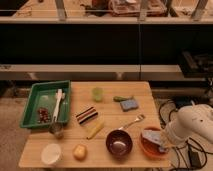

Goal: Wipe red bowl with towel

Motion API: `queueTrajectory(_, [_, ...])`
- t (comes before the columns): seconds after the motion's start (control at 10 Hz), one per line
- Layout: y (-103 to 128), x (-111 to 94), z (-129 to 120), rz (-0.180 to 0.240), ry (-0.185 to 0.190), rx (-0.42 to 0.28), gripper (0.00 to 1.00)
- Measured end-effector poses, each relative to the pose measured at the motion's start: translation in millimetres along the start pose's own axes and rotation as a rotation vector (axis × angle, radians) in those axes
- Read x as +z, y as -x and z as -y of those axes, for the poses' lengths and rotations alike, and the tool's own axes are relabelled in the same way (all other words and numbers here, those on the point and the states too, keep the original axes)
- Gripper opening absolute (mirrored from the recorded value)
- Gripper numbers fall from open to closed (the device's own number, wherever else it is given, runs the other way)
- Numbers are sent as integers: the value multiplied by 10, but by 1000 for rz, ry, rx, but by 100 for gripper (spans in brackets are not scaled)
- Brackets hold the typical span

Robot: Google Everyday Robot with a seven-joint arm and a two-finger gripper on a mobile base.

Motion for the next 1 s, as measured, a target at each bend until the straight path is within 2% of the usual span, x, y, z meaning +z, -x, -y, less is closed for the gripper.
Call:
queueTrajectory(0.3, [234,117,392,5,-6,-43,0])
queueTrajectory(0.5, [452,211,487,31,8,-79,0])
queueTrajectory(0.8, [655,202,432,104,49,-139,0])
queueTrajectory(1.0, [683,2,309,125,61,-152,0])
